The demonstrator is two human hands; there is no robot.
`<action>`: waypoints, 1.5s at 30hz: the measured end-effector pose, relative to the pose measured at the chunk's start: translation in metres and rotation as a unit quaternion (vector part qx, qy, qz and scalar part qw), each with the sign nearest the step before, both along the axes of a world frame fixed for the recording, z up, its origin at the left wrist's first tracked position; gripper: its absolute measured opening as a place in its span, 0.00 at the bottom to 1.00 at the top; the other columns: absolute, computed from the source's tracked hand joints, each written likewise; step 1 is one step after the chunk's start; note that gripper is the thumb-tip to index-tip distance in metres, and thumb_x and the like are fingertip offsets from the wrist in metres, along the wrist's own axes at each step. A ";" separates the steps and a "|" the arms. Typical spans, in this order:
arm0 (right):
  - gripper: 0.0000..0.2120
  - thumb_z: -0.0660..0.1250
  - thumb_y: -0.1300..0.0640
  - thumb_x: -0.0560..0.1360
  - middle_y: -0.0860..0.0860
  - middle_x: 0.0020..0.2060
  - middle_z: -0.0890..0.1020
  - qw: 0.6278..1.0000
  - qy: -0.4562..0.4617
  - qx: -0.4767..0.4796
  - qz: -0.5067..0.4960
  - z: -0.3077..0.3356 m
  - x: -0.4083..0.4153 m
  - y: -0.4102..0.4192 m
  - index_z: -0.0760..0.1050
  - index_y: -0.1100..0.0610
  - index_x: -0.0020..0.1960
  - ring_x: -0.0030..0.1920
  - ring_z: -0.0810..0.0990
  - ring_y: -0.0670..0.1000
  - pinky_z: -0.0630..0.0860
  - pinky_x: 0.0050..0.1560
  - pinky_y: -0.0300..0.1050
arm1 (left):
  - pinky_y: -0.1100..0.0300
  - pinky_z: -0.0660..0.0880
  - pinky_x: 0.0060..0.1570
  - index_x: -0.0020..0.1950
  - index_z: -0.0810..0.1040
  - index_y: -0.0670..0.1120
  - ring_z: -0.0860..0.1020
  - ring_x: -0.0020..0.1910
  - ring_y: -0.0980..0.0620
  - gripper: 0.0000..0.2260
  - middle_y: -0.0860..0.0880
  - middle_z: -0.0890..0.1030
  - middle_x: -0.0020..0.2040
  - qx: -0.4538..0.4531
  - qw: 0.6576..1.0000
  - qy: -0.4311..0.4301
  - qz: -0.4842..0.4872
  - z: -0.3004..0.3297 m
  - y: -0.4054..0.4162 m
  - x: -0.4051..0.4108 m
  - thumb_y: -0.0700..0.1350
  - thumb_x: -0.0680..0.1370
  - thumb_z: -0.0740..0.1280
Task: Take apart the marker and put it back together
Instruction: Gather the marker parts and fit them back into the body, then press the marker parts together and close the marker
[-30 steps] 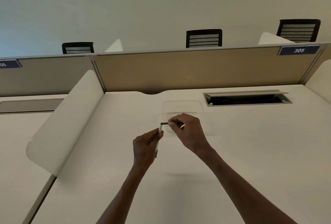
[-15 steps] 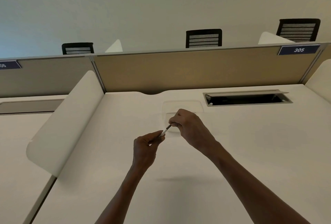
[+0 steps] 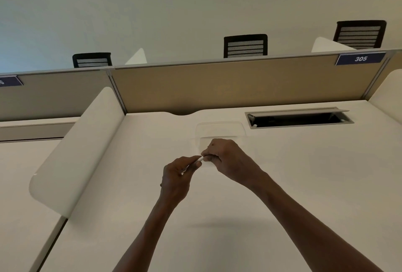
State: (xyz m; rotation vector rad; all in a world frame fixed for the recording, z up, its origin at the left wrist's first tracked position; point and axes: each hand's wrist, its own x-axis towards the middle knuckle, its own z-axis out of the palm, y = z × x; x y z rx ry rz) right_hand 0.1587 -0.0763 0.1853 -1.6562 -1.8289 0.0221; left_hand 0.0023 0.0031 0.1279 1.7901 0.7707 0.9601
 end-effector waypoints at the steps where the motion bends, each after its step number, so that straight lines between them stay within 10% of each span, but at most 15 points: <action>1: 0.06 0.71 0.64 0.74 0.58 0.37 0.83 1.000 0.011 -0.003 -0.009 -0.001 -0.002 0.000 0.84 0.63 0.49 0.38 0.79 0.55 0.76 0.39 0.49 | 0.69 0.72 0.42 0.52 0.86 0.50 0.80 0.46 0.58 0.09 0.55 0.86 0.44 0.017 1.000 0.003 0.004 0.000 0.000 -0.001 0.39 0.75 0.73; 6: 0.04 0.72 0.61 0.73 0.43 0.29 0.80 0.978 0.163 -0.056 -0.114 -0.005 -0.017 0.003 0.85 0.59 0.42 0.30 0.76 0.37 0.67 0.31 0.27 | 0.68 0.75 0.46 0.50 0.86 0.48 0.81 0.49 0.57 0.12 0.57 0.85 0.45 0.090 0.995 -0.017 0.036 -0.003 0.001 -0.002 0.33 0.71 0.75; 13: 0.09 0.72 0.63 0.72 0.49 0.24 0.81 0.889 0.395 -0.143 -0.183 -0.008 -0.025 0.010 0.82 0.59 0.32 0.26 0.79 0.46 0.76 0.29 0.37 | 0.66 0.76 0.44 0.49 0.86 0.45 0.80 0.46 0.55 0.14 0.54 0.85 0.43 0.177 0.982 -0.024 0.055 -0.010 0.002 -0.005 0.31 0.67 0.77; 20: 0.03 0.73 0.59 0.73 0.41 0.31 0.80 0.976 0.184 -0.067 -0.094 -0.008 -0.019 0.006 0.85 0.57 0.45 0.32 0.77 0.38 0.71 0.36 0.29 | 0.63 0.77 0.49 0.51 0.86 0.51 0.81 0.51 0.57 0.15 0.56 0.86 0.46 0.097 0.994 -0.011 0.047 -0.001 0.007 -0.006 0.35 0.69 0.77; 27: 0.03 0.73 0.64 0.72 0.55 0.37 0.85 0.985 0.089 0.081 -0.121 -0.012 -0.019 0.012 0.84 0.62 0.45 0.39 0.81 0.53 0.78 0.42 0.49 | 0.68 0.75 0.45 0.54 0.83 0.51 0.82 0.48 0.58 0.11 0.57 0.85 0.47 0.037 0.981 -0.042 0.187 0.002 0.000 -0.003 0.44 0.72 0.76; 35: 0.05 0.74 0.67 0.71 0.54 0.38 0.85 0.986 0.084 0.127 -0.068 -0.020 -0.024 0.014 0.84 0.63 0.46 0.40 0.82 0.50 0.79 0.41 0.44 | 0.59 0.81 0.45 0.49 0.83 0.38 0.86 0.46 0.49 0.15 0.42 0.87 0.45 -0.449 0.854 -0.242 0.097 0.019 -0.006 0.004 0.50 0.76 0.72; 39: 0.09 0.75 0.66 0.70 0.54 0.40 0.85 0.989 0.081 0.117 -0.049 -0.023 -0.021 0.011 0.83 0.64 0.50 0.40 0.82 0.50 0.79 0.43 0.41 | 0.60 0.82 0.47 0.52 0.82 0.37 0.86 0.46 0.49 0.13 0.42 0.86 0.45 -0.505 0.803 -0.307 0.078 0.025 -0.005 0.005 0.46 0.74 0.72; 45: 0.06 0.71 0.59 0.75 0.53 0.34 0.82 0.991 0.022 0.109 -0.072 -0.024 -0.016 0.006 0.82 0.62 0.44 0.33 0.77 0.49 0.74 0.33 0.41 | 0.60 0.82 0.44 0.49 0.83 0.36 0.86 0.46 0.49 0.13 0.42 0.87 0.46 -0.483 0.818 -0.308 0.055 0.026 -0.005 0.005 0.45 0.71 0.73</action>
